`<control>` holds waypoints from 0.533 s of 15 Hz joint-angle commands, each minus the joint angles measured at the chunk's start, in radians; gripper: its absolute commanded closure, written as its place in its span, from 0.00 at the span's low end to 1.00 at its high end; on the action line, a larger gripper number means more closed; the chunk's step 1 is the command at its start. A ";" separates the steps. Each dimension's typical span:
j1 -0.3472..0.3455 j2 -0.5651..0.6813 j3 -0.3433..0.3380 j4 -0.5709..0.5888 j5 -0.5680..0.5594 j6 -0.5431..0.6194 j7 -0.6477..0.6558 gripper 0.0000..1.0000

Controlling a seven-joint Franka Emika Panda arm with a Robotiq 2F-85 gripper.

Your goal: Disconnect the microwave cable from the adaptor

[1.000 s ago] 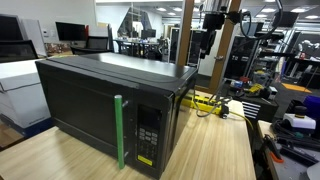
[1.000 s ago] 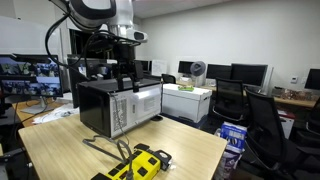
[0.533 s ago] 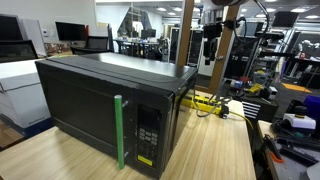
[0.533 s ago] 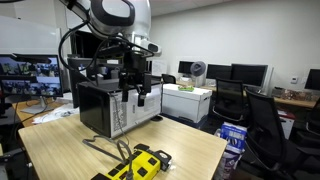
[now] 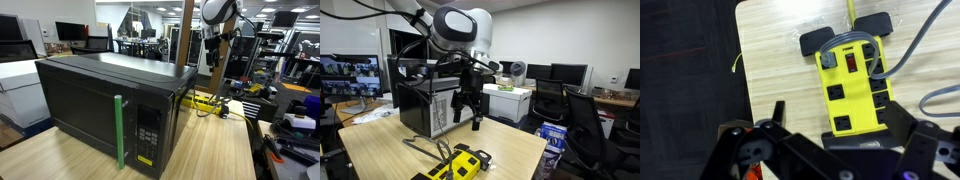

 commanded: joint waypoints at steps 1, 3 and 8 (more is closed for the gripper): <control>-0.050 0.061 0.017 0.050 0.056 -0.018 -0.182 0.00; -0.087 0.084 0.017 0.075 0.068 -0.031 -0.316 0.00; -0.120 0.153 0.028 0.124 0.057 -0.066 -0.474 0.00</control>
